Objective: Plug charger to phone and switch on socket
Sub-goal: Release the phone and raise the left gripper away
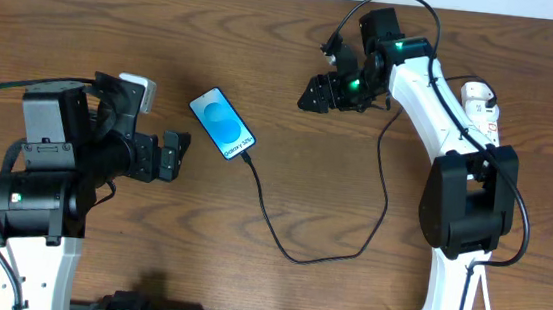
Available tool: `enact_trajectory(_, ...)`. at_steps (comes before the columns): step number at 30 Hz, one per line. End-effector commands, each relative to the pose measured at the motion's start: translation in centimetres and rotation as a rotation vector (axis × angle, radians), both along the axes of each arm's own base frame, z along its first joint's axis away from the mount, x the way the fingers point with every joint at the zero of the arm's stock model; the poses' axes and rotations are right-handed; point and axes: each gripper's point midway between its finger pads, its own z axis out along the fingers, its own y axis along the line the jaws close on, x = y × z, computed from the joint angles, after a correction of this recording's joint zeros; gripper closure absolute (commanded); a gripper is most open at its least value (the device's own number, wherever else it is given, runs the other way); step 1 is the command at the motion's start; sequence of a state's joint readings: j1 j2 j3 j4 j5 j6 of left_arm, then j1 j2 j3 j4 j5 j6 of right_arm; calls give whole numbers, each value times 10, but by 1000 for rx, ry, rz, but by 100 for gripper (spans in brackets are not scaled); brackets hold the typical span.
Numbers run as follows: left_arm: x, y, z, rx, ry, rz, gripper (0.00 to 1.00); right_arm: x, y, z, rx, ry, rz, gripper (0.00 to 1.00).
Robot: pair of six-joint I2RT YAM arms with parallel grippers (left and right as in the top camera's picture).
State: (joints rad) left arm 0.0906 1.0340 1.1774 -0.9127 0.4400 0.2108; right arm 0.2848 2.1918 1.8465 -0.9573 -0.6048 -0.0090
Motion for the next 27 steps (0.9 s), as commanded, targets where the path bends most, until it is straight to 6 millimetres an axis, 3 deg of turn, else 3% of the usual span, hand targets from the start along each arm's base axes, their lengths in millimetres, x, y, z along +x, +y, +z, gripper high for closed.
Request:
enact_trajectory(1, 1, -1, 1, 2, -5, -16, 2, -3, 3, 14, 4, -29, 19, 26)
enact_trajectory(18, 1, -1, 1, 2, -5, -16, 2, -9, 1, 12, -4, 2, 18, 25)
enact_trajectory(27, 1, -1, 1, 2, -5, -16, 2, -16, -5, 12, -10, 49, 1, 30)
